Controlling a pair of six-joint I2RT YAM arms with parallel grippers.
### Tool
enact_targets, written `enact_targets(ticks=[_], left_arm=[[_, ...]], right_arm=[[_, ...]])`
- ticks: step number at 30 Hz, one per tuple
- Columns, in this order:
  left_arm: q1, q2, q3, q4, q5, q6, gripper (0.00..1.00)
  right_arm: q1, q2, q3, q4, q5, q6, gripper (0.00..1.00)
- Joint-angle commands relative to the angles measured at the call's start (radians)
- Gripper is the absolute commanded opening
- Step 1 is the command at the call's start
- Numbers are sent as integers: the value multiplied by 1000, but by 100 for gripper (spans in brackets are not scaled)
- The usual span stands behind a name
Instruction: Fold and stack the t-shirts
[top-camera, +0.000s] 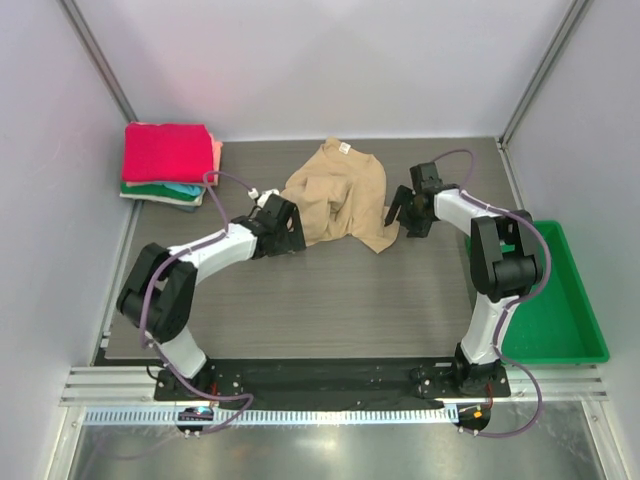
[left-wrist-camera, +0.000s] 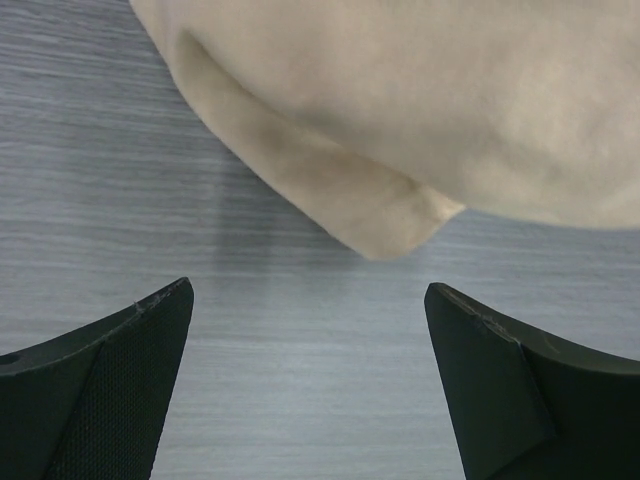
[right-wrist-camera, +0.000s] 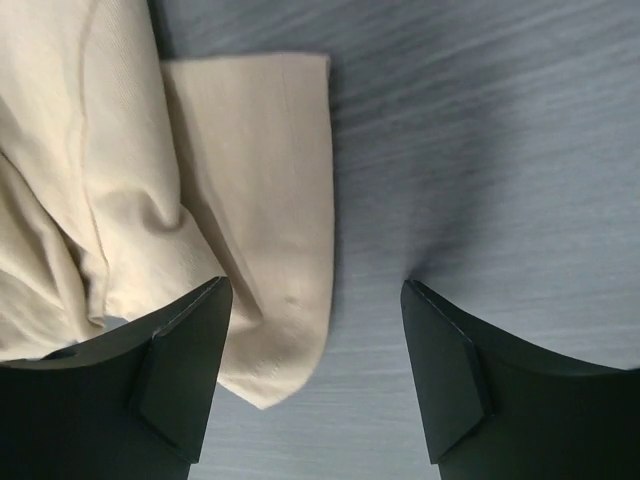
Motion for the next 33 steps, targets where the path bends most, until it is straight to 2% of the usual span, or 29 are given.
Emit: enact_targets(ticks=[1, 7, 8, 10, 11, 12, 13, 14, 15, 18, 19, 23, 26, 28, 29, 32, 33], left_arm=[[14, 89, 86, 24, 41, -25, 98], [19, 268, 299, -115, -5, -63, 91], [19, 319, 332, -151, -15, -66, 88], [26, 365, 414, -188, -31, -68, 75], [29, 383, 439, -214, -44, -57, 63], [32, 409, 458, -224, -47, -51, 35], [37, 413, 476, -231, -47, -43, 21], [45, 410, 493, -257, -47, -31, 0], [48, 375, 495, -275, -67, -8, 0], [57, 252, 420, -300, -148, 67, 0], [68, 156, 400, -307, -153, 89, 0], [225, -58, 292, -378, -119, 181, 0], [342, -173, 219, -409, -99, 224, 4], [408, -201, 176, -413, -88, 233, 20], [425, -218, 163, -419, -64, 235, 47], [442, -245, 137, -436, -44, 203, 80], [442, -256, 130, -438, -24, 189, 82]], right_arm=[[-5, 53, 13, 82, -56, 31, 71], [-5, 90, -6, 127, -76, 36, 56], [-5, 92, -12, 134, -74, 36, 49], [-5, 103, -17, 150, -80, 37, 38], [-5, 106, -17, 154, -83, 39, 28], [-5, 112, -14, 160, -91, 39, 22], [-6, 119, -12, 164, -94, 39, 18], [-8, 124, -9, 165, -99, 42, 7], [-11, 124, -9, 167, -105, 43, 2], [-53, 92, -21, 168, -105, 59, 1], [-92, 74, -30, 168, -90, 65, 1], [-214, -61, -105, 183, -62, 126, 1], [-235, -132, -139, 185, -28, 143, 1], [-233, -189, -155, 187, -31, 163, 1], [-233, -202, -167, 187, -42, 169, 1], [-233, -255, -188, 184, -56, 163, 1], [-232, -262, -190, 180, -75, 158, 1]])
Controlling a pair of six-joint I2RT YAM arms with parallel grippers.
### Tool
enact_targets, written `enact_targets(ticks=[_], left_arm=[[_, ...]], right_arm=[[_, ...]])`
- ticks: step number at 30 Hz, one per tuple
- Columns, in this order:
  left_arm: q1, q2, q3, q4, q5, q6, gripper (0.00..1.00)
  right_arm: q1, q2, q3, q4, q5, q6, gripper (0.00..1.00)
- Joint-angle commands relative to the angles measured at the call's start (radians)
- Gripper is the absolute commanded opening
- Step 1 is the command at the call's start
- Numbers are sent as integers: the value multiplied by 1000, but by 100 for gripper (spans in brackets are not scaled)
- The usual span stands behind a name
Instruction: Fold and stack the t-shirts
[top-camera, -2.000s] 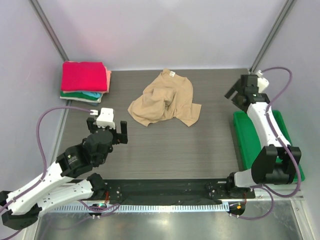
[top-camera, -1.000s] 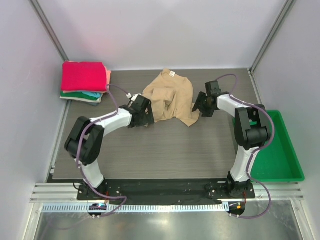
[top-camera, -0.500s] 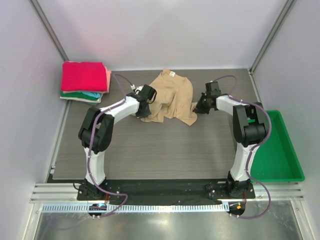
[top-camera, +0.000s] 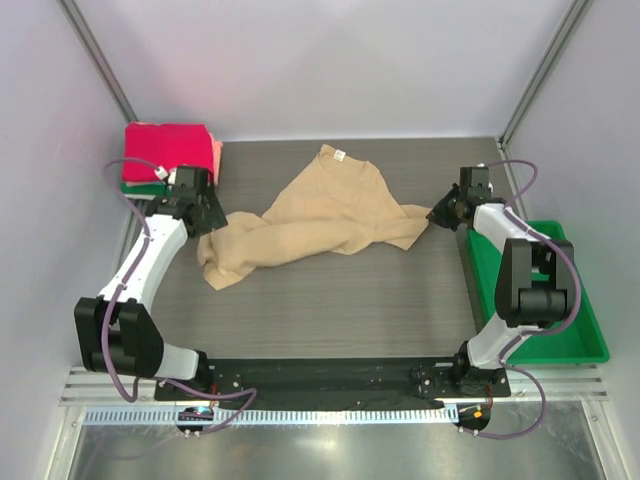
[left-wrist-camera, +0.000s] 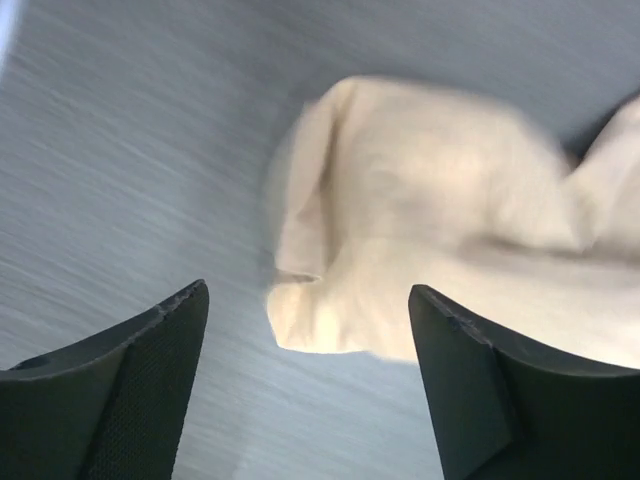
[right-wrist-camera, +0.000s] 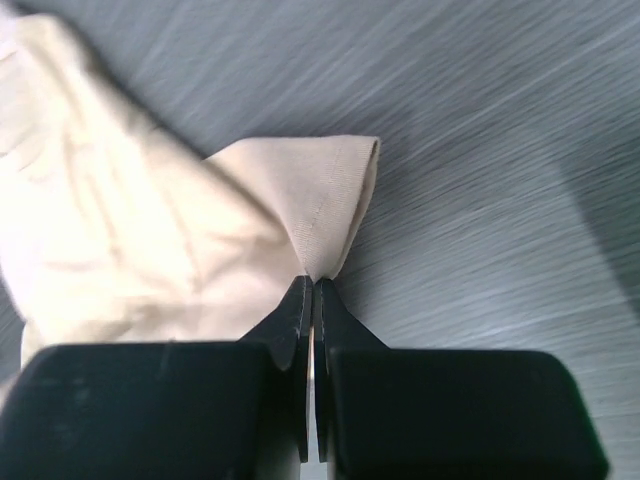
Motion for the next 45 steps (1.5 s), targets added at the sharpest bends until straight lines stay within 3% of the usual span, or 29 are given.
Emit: enact_targets(ticks=[1, 9, 13, 22, 26, 28, 29, 30, 31, 33, 36, 43, 45], left_arm=[[-9, -24, -50, -53, 87, -17, 83], [-113, -238, -299, 5, 124, -212, 77], [-163, -297, -424, 97, 153, -252, 83], [-163, -145, -451, 117, 64, -282, 85], [-160, -215, -437, 116, -21, -282, 85], [-143, -286, -417, 101, -89, -282, 85], [-134, -307, -414, 93, -103, -282, 86], [-123, -324, -416, 97, -108, -282, 86], [-103, -356, -423, 114, -105, -289, 86], [-91, -375, -452, 139, -104, -299, 86], [-74, -368, -494, 186, -82, -316, 88], [-72, -357, -538, 208, 78, -321, 82], [-103, -340, -543, 197, 61, -313, 80]], right_arm=[[17, -79, -11, 5, -20, 2, 1], [55, -143, -31, -19, -30, -15, 1], [92, -137, -21, -19, -31, -12, 1], [105, -166, 16, -24, -57, -25, 1], [103, -209, 28, -93, -11, -50, 1], [105, -262, -2, -118, 102, -45, 1], [106, -323, -45, -107, 156, -47, 4], [109, -353, -60, -82, 179, -50, 15], [123, -371, -71, -70, 200, -60, 47], [150, -369, -48, -59, 220, -68, 78], [207, -280, 31, -87, 233, -81, 86], [203, -168, 36, -93, 319, -96, 88], [186, -143, 22, -94, 326, -90, 89]])
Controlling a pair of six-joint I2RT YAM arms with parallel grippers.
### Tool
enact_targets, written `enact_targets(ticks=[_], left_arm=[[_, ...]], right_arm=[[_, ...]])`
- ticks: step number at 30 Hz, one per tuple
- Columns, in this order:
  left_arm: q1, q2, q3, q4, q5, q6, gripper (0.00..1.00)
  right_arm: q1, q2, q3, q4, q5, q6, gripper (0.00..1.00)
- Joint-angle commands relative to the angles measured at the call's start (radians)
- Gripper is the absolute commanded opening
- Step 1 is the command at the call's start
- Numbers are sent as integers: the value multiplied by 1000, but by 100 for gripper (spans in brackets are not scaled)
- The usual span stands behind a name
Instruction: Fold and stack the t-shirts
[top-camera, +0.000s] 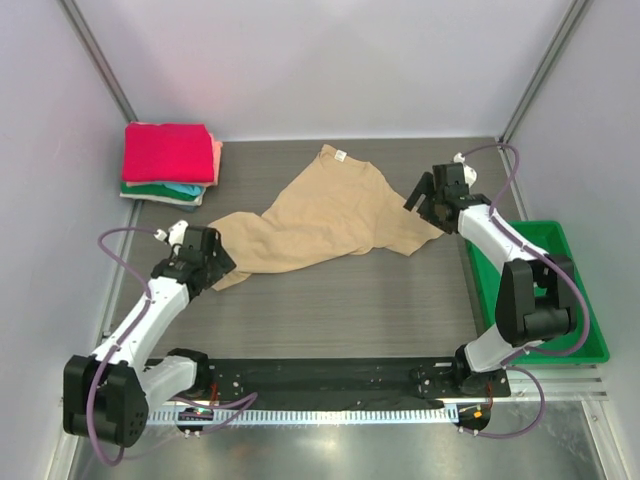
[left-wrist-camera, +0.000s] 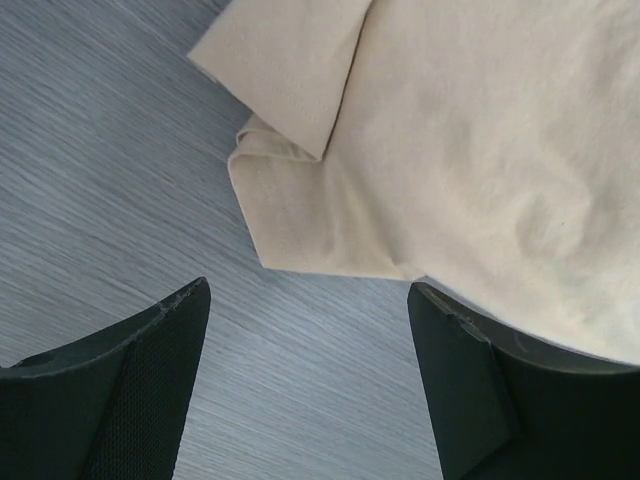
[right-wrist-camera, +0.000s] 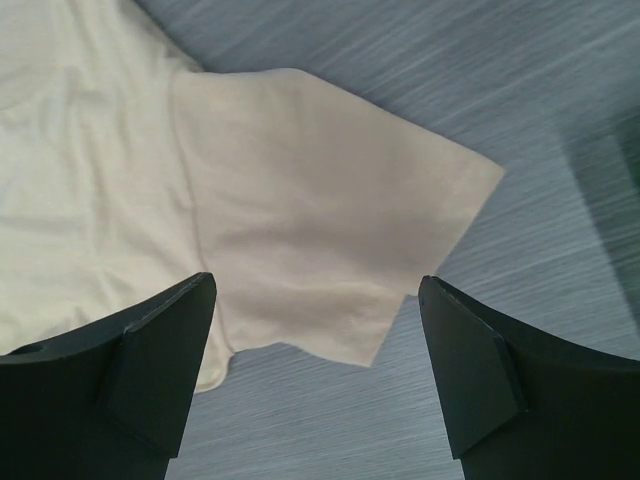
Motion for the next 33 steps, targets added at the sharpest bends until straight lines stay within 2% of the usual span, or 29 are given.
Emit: enact_targets(ticks=[1, 11, 17, 20, 21, 23, 24, 26, 27, 28, 30, 33], left_arm=[[-36, 17, -5, 17, 28, 3, 80], [-57, 202, -13, 34, 79, 0, 78], [-56, 327, 19, 81, 67, 12, 76], [-54, 406, 70, 85, 56, 38, 68], [-54, 426, 85, 80, 54, 44, 67], [-51, 490, 131, 75, 48, 63, 61], [-47, 512, 148, 66, 48, 69, 56], [-40, 563, 213, 51, 45, 96, 47], [-37, 599, 232, 34, 42, 104, 33], [-34, 609, 252, 25, 32, 107, 3], [-36, 582, 274, 9, 12, 109, 0], [-42, 443, 248, 3, 22, 102, 0]], right_arm=[[-24, 14, -21, 9, 69, -14, 89], [-93, 126, -99, 64, 16, 21, 89], [-96, 182, -113, 121, -24, 32, 84], [-97, 206, -129, 176, -76, 44, 73], [-96, 225, -132, 190, -89, 54, 63], [-96, 240, -133, 225, -122, 63, 48], [-96, 254, -133, 236, -130, 66, 36], [-94, 258, -127, 262, -136, 68, 23], [-94, 260, -124, 269, -180, 66, 11], [-96, 255, -115, 272, -187, 64, 6], [-96, 237, -110, 266, -196, 66, 1], [-94, 156, -119, 238, -196, 74, 1]])
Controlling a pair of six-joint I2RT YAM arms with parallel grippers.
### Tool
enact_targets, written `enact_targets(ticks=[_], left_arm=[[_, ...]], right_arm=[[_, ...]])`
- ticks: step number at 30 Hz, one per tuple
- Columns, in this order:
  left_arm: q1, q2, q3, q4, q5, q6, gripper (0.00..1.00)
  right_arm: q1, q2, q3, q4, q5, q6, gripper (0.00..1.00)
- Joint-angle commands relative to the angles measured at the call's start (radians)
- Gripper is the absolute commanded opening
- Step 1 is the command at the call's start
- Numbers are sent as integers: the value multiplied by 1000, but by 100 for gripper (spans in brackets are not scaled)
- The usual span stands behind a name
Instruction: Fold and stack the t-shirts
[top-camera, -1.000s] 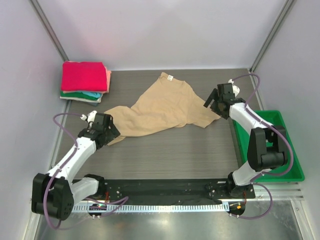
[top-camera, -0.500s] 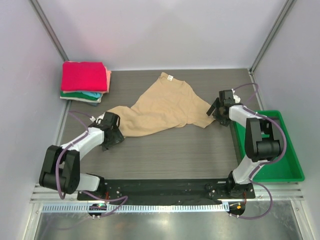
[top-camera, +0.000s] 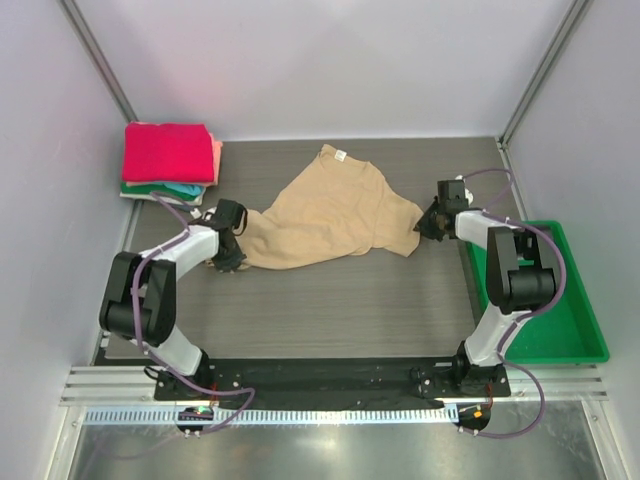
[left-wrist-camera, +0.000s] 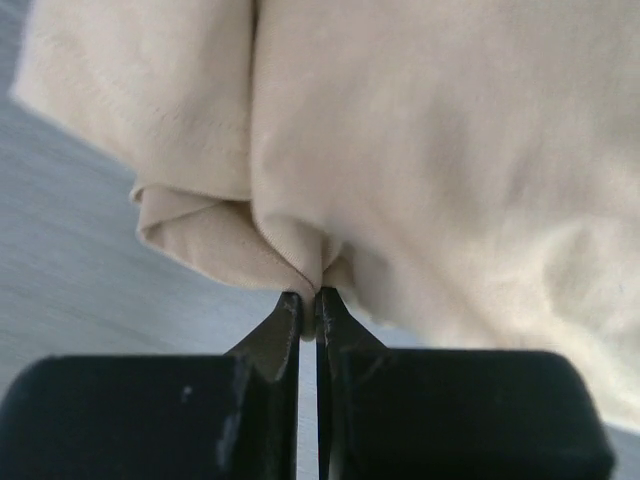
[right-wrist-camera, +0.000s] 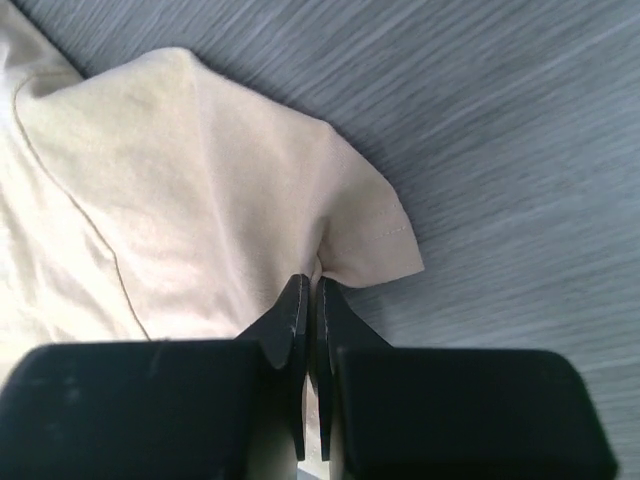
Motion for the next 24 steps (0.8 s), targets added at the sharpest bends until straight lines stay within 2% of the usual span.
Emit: enact_targets(ticks=[1, 7, 11, 13, 16, 17, 19, 20, 21, 23, 24], left_arm=[[-1, -174, -13, -41, -8, 3, 0], [-24, -565, 104, -297, 18, -2, 0], [-23, -646, 291, -545, 76, 32, 0], [-23, -647, 348, -590, 84, 55, 0], [-6, -602, 441, -593, 50, 112, 0], [37, -573, 469, -586, 93, 154, 0], [107, -445, 483, -534, 193, 194, 0], [196, -387, 489, -511, 246, 211, 0], [230, -279, 500, -463, 321, 231, 1], [315, -133, 532, -438, 356, 234, 5], [319, 0, 606, -493, 365, 248, 12]], right_arm=[[2, -105, -20, -24, -28, 13, 1], [2, -395, -18, -162, -19, 18, 1], [1, -581, 49, -346, 8, -8, 1], [1, -667, 98, -392, 12, -20, 1], [1, -688, 182, -440, 55, -26, 1], [1, -670, 204, -444, 56, -28, 1], [-1, -615, 283, -452, 52, -46, 1], [-1, -531, 311, -452, 55, -53, 1], [-1, -488, 343, -454, 56, -60, 1], [1, -356, 431, -457, 58, -72, 1], [-1, -308, 484, -457, 52, -74, 1]])
